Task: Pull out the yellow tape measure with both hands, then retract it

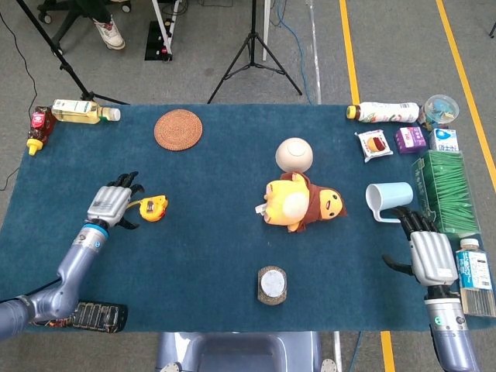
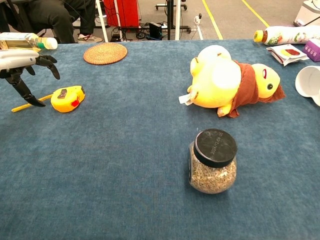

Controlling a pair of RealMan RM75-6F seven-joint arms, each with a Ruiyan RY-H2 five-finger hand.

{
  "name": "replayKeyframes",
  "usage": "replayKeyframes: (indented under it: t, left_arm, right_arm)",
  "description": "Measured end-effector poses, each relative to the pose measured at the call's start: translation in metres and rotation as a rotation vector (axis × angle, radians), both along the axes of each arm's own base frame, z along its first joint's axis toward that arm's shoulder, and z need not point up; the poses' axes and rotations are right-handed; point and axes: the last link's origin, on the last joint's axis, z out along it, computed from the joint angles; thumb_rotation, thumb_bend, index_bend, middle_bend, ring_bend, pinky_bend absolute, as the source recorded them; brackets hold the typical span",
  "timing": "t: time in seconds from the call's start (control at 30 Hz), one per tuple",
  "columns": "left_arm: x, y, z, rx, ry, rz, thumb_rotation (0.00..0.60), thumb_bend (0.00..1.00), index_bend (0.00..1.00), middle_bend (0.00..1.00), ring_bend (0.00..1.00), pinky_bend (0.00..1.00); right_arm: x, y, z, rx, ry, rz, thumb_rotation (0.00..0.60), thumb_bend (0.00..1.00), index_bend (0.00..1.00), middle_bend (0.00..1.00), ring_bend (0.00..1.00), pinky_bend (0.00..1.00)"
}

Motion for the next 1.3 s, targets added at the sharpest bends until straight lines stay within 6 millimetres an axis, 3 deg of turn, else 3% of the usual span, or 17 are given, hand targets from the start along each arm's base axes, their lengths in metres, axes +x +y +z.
replayKeyframes:
  t: [0.5, 1.0, 1.3]
  left_arm:
    - [0.002, 0.012, -0.025, -0.025, -0.016, 0.022, 0.600, 0.12, 0.23, 0.03, 0.00, 0.18]
    - [-0.004, 0.008, -0.033, -0.031, -0.024, 0.049, 0.600, 0.12, 0.34, 0.03, 0.00, 0.19]
    - [-0.006, 0.009, -0.036, -0.020, -0.029, 0.056, 0.600, 0.12, 0.34, 0.03, 0.00, 0.19]
  right_arm:
    - [-0.004, 0.001, 0.000, -0.002, 0.001, -0.020, 0.600, 0.20, 0.17, 0.17, 0.18, 0.21]
    - [-0.004, 0.000, -0.002, 0.006, -0.003, -0.025, 0.600, 0.20, 0.17, 0.17, 0.18, 0.21]
    - [-0.006, 0.002, -0.002, 0.007, -0.004, -0.034, 0.600, 0.20, 0.17, 0.17, 0.18, 0.21]
